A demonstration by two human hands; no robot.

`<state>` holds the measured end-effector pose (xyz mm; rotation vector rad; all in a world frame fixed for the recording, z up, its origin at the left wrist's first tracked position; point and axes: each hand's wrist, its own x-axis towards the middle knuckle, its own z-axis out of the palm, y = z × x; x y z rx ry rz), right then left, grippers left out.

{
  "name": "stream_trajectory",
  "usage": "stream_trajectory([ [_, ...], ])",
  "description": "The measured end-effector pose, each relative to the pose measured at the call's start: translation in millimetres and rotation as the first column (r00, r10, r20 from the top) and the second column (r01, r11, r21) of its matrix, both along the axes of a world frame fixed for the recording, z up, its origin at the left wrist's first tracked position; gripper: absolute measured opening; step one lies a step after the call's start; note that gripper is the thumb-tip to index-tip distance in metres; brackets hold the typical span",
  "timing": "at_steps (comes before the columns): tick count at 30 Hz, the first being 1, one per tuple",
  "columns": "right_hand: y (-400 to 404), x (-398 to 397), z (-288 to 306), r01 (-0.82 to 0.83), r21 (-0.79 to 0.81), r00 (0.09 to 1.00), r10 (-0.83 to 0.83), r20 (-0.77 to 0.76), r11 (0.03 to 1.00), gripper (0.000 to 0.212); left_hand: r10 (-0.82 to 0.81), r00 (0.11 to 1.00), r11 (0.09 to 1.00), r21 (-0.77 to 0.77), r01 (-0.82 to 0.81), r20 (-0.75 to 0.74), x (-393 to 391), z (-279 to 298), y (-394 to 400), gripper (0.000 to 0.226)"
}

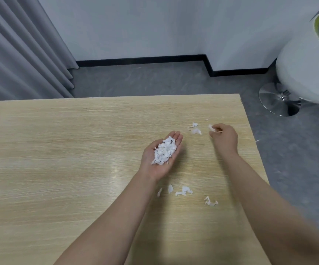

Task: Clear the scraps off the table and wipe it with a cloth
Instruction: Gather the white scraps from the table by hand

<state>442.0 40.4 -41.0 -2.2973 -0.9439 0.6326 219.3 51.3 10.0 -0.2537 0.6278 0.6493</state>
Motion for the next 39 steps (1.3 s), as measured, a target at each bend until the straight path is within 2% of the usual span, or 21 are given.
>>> stream_trajectory([
  [6,20,12,-22,-0.065,-0.112,0.992,0.077,0.102,0.992,0.035,-0.004,1.0,1.0,-0.03,0.003,-0.025,2,-8,4,0.044],
  [11,27,22,-35,-0.13,-0.172,0.972,0.16,0.173,0.976,0.017,-0.017,0.999,0.999,-0.037,0.015,-0.051,-1,-16,7,0.045],
  [13,30,25,-34,-0.164,-0.166,0.966,0.192,0.173,0.972,0.014,-0.017,0.998,0.999,-0.035,0.015,-0.062,-2,-19,9,0.045],
  [17,42,31,-27,-0.226,-0.056,0.959,0.233,0.165,0.972,0.014,-0.008,0.998,0.999,-0.038,0.006,-0.063,-3,-24,10,0.043],
  [20,53,33,-30,-0.316,-0.039,0.929,0.317,0.19,0.948,0.009,-0.007,0.997,0.999,-0.04,0.004,-0.073,-3,-26,9,0.041],
  [26,60,34,-32,-0.441,-0.173,0.842,0.472,0.26,0.881,0.012,-0.004,0.997,0.999,-0.055,0.0,-0.075,-9,-29,9,0.039],
  [28,60,34,-30,-0.418,-0.153,0.869,0.444,0.219,0.895,0.012,0.003,0.997,0.998,-0.059,-0.007,-0.074,-10,-29,8,0.039],
  [31,55,28,-22,-0.338,0.01,0.94,0.339,-0.034,0.941,0.03,0.011,0.997,0.998,-0.06,-0.015,-0.07,-11,-30,7,0.04],
  [33,50,24,-16,-0.404,0.018,0.908,0.403,-0.118,0.915,0.042,0.017,0.998,0.998,-0.065,-0.021,-0.058,-12,-31,6,0.04],
  [36,46,18,-16,-0.566,-0.097,0.825,0.56,-0.078,0.819,0.046,0.02,0.998,0.997,-0.071,-0.024,-0.057,-14,-33,4,0.041],
  [39,49,16,-21,-0.611,-0.205,0.777,0.629,0.027,0.764,0.038,0.017,0.998,0.997,-0.07,-0.021,-0.055,-16,-33,2,0.042],
])
